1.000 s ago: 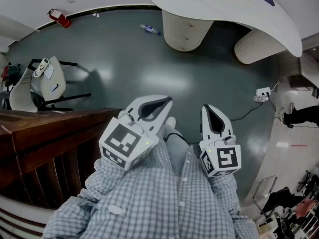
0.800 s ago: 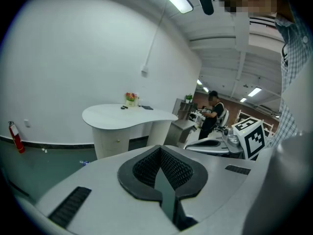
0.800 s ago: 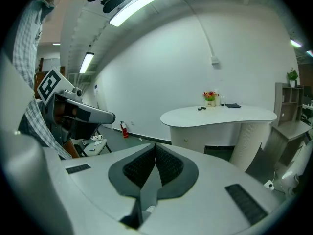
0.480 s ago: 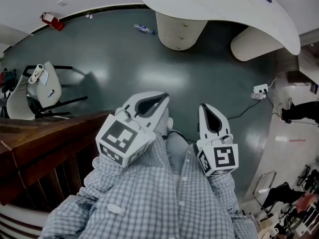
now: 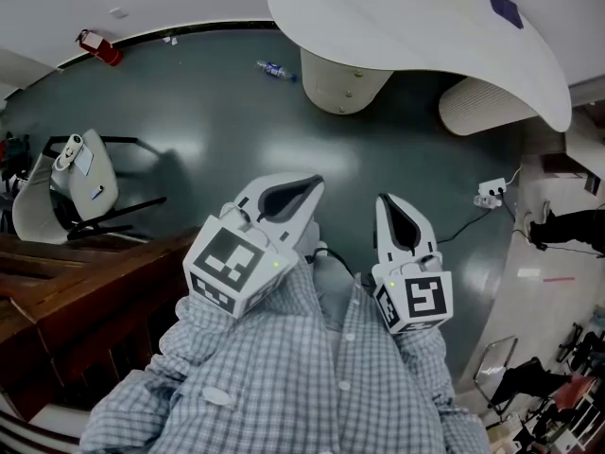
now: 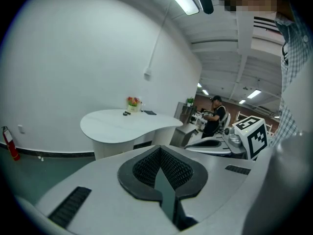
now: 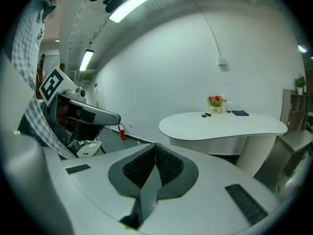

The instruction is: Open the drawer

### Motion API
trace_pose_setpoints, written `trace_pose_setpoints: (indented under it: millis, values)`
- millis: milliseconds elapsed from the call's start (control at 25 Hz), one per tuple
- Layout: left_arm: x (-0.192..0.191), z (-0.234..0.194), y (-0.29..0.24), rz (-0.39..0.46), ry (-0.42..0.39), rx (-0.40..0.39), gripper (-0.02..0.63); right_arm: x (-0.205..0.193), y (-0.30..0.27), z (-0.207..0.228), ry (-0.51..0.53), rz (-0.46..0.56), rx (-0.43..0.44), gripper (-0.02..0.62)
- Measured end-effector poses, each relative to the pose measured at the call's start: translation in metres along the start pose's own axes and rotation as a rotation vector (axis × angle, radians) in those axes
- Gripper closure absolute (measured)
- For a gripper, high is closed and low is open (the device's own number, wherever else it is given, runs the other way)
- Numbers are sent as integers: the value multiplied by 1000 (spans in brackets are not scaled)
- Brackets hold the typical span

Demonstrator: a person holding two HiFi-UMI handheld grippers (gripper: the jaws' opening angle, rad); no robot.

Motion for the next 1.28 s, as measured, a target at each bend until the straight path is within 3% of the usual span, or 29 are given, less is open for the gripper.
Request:
trace_pose_setpoints:
  millis: [440,800,1080,1280]
  values:
    - [19,-58,-17,47,0,31,601,16,-79,2,22,-14,64,586]
    - [14,-90,-17,42,24,67,601,9,-104,2,22,-39,65,586]
    - [12,-99,-37,15,48,69,601,-2,-118,36,11,-86,29,586]
    - [9,-108,-48,11,66,122,601,-2,-129,56,37,-104,61,586]
Point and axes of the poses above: the fingertips, and each gripper's own axes: y backward along the fingers, z to its right, x out of its top, the point moved 8 cm from there along y, backward along the fingers, and after that the axes turned 13 degrees about z, right-handed, at the moved point
